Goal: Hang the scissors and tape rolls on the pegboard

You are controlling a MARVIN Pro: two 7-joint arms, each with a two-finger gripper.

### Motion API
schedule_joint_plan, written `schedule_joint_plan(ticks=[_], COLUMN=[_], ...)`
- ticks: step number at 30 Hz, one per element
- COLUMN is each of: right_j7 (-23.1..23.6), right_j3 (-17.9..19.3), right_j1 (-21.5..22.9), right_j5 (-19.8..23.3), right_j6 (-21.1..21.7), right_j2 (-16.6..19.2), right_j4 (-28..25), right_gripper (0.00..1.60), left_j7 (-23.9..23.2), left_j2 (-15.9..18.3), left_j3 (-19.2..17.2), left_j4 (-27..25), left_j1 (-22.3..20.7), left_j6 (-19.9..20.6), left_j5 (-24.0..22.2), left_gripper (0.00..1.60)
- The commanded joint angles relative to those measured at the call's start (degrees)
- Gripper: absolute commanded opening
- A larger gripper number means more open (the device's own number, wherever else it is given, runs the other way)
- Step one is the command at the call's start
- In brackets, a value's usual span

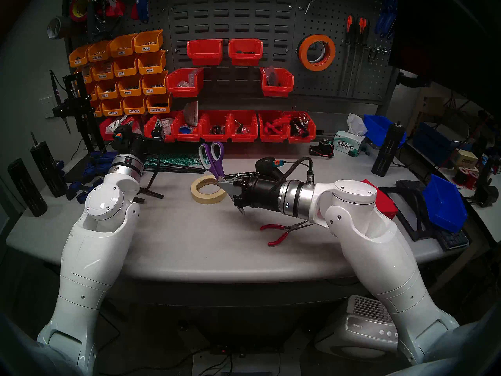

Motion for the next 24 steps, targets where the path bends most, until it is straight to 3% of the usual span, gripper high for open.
schedule_joint_plan(ticks=[1, 24], right_j7=[0.2, 2.4], right_j3=[2.1, 5.9], right_j1=[1.7, 4.3], right_j5=[-1.4, -6.3], right_j6=[-3.7, -12.9], right_j2=[0.4, -0.2], right_j4=[-2.0, -1.3], right_gripper=[0.00, 0.00], left_j7=[0.1, 0.1], left_j2=[0.1, 0.1], left_j3=[-0.7, -0.7], left_j4=[-1.7, -1.6], left_j1=[-1.7, -1.7], left_j6=[-0.7, -0.7], left_j5=[-0.1, -0.1], left_gripper=[1.60, 1.60])
